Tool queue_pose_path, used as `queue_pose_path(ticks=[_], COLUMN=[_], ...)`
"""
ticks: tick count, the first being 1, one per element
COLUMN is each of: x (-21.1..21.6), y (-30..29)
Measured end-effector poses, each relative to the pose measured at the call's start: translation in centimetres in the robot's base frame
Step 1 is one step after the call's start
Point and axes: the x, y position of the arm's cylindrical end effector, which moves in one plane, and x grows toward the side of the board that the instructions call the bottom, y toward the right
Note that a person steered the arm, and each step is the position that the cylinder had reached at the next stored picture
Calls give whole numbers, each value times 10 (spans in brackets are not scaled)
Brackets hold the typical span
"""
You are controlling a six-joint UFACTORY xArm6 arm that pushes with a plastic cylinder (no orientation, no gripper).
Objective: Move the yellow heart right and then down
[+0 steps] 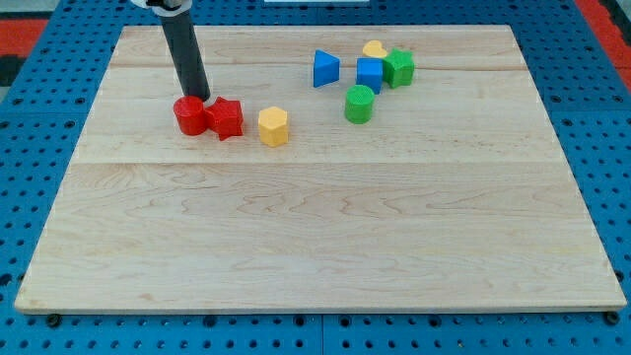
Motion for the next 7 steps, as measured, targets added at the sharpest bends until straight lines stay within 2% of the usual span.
queue_pose_path(ticks=[2, 4, 7], x=[8, -7, -6], y=[0, 3, 8])
